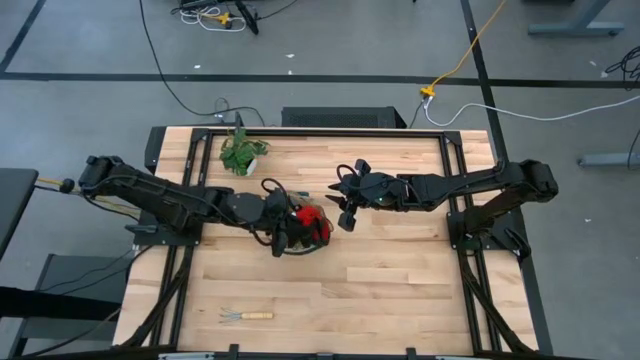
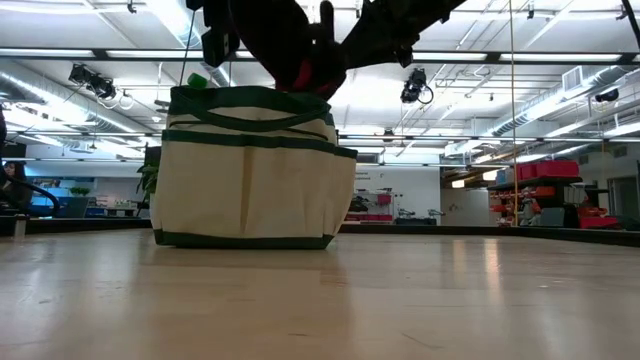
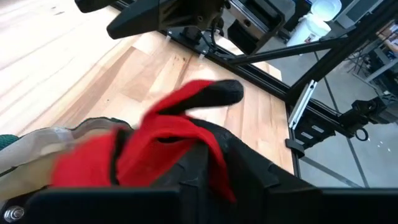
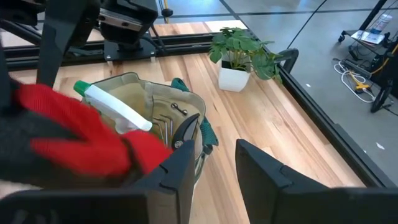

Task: Pick & Place Garden tools in Gardening bag
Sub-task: Put the gloves into the gardening bag, then put the hand rake into the gardening bag

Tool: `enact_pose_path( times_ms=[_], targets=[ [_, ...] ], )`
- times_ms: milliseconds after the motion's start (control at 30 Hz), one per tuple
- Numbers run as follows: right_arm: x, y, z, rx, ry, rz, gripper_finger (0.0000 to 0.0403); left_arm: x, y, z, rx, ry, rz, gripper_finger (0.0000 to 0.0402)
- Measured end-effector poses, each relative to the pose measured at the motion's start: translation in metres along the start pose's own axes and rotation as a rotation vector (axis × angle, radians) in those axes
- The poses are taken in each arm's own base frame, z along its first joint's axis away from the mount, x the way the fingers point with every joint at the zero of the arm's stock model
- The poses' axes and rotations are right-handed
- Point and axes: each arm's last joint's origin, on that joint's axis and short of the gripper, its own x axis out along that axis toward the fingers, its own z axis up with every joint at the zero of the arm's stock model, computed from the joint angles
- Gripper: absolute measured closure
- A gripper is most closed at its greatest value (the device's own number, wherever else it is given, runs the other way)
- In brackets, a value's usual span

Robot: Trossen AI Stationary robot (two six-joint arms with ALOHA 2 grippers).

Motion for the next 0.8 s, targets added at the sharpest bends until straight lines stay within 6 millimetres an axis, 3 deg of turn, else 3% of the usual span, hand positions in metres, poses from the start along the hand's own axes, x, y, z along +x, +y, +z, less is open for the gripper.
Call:
enact_pose_path(
  times_ms=[367,800],
  targets=[
    [0.0,0.0,0.0,0.002,0.001,0.007,0.0284,0.001,0.005,0.004,0.012,-0.018,0.023,0.0257],
    [0.0,0.0,-0.001,-0.001,0.011,0.007,0.0284,-0.018,0.011,0.021,0.067,-0.08,-0.003,0.025]
  ],
)
